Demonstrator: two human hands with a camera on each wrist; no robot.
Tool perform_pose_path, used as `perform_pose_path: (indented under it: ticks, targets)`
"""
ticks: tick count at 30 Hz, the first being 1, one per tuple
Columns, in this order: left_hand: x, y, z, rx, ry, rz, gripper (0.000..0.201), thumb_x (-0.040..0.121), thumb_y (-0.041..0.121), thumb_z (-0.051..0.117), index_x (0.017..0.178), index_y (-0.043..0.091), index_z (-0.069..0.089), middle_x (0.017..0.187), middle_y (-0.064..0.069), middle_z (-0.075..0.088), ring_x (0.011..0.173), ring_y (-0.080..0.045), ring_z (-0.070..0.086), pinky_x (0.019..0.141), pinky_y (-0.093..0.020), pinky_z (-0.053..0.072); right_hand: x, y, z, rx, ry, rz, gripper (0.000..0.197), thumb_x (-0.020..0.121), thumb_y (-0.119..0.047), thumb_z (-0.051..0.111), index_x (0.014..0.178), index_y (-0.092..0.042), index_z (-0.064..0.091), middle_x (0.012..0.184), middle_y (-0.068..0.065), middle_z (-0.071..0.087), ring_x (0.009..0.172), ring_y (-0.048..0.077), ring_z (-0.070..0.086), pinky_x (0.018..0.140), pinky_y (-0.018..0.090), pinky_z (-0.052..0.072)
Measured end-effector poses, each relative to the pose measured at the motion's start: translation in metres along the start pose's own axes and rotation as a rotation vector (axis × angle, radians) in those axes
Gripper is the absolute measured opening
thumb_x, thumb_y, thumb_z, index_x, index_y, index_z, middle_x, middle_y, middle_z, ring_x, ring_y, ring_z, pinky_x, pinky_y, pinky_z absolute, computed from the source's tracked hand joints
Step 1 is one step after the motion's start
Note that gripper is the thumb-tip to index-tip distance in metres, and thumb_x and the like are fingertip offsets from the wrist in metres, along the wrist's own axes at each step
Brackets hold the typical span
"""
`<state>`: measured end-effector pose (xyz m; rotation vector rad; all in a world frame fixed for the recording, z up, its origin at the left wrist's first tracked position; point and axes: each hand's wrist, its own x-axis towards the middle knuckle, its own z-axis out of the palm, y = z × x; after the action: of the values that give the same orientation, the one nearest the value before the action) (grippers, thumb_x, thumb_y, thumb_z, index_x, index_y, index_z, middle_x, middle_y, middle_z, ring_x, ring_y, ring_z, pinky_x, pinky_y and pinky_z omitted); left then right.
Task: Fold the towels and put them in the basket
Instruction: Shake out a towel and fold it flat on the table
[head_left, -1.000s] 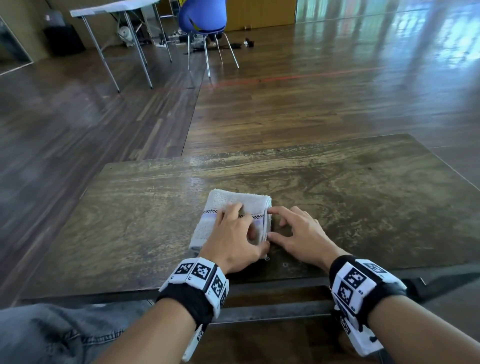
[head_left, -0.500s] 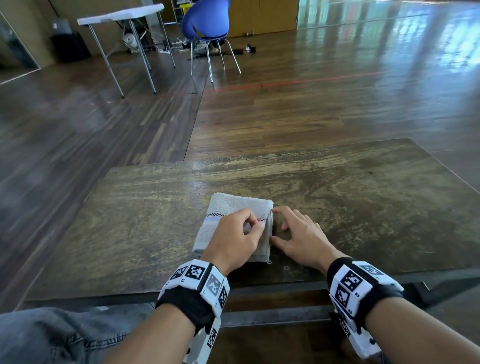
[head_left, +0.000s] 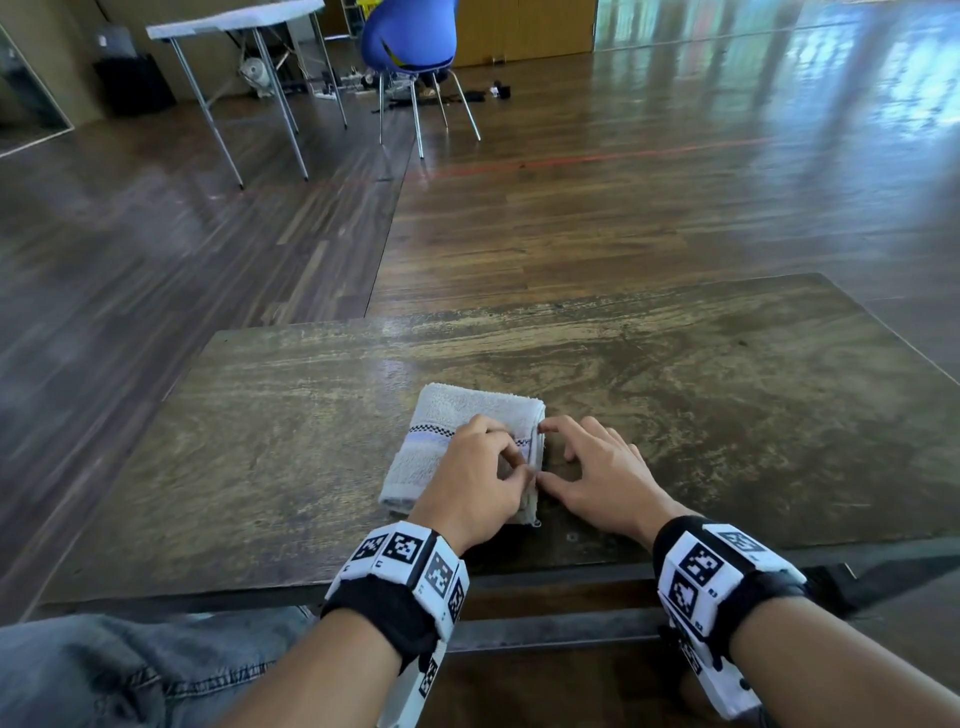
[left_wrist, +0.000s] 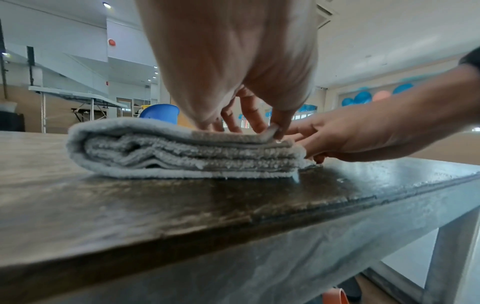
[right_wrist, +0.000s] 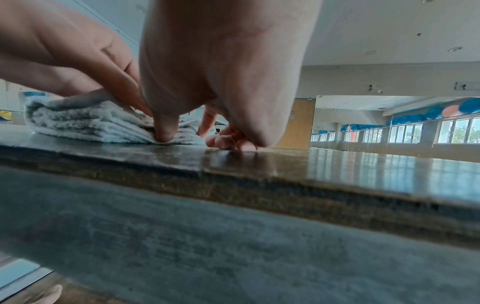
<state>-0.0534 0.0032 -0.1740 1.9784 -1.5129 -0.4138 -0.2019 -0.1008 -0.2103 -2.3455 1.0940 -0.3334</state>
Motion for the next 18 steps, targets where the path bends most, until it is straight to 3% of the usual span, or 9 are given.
perform_pose_path:
  ticks: [4, 9, 12, 18]
  targets:
    - [-0.005, -0.004, 0.0, 0.04, -0.013, -0.01, 0.028, 0.081, 0.041, 0.076, 0.093, 0.021, 0.06, 0.109, 0.011, 0.049, 0.105, -0.001, 0.046, 0.091, -0.015, 0.039, -0.001, -0.003, 0.0, -0.015, -0.01, 0.004, 0.054, 0.086, -0.054, 0.062, 0.136, -0.048, 0.041, 0.1, -0.015, 0.04, 0.112, 0.016, 0.046, 0.099, 0.039, 0.036]
    - [0.0, 0.0, 0.0, 0.051, 0.008, -0.045, 0.015, 0.087, 0.025, 0.071, 0.083, 0.012, 0.067, 0.109, 0.006, 0.052, 0.108, -0.007, 0.05, 0.087, -0.014, 0.04, -0.003, -0.007, -0.002, -0.034, -0.022, 0.008, 0.062, 0.086, -0.054, 0.062, 0.14, -0.048, 0.032, 0.107, -0.011, 0.042, 0.117, 0.021, 0.047, 0.103, 0.043, 0.036]
    - [0.002, 0.001, -0.003, 0.051, -0.003, -0.046, 0.018, 0.091, 0.022, 0.066, 0.083, 0.006, 0.07, 0.114, 0.003, 0.053, 0.11, -0.009, 0.049, 0.086, -0.015, 0.04, -0.007, -0.009, -0.004, 0.028, 0.01, -0.004, 0.069, 0.084, -0.05, 0.066, 0.139, -0.048, 0.025, 0.111, -0.009, 0.05, 0.114, 0.02, 0.05, 0.102, 0.044, 0.037]
    - [-0.009, 0.0, -0.006, 0.054, -0.03, -0.005, 0.02, 0.084, 0.038, 0.069, 0.081, 0.019, 0.062, 0.11, 0.011, 0.046, 0.108, -0.001, 0.042, 0.081, -0.008, 0.035, -0.009, -0.011, -0.006, -0.023, -0.002, -0.025, 0.058, 0.086, -0.049, 0.065, 0.132, -0.046, 0.03, 0.108, -0.006, 0.051, 0.112, 0.021, 0.052, 0.1, 0.045, 0.04]
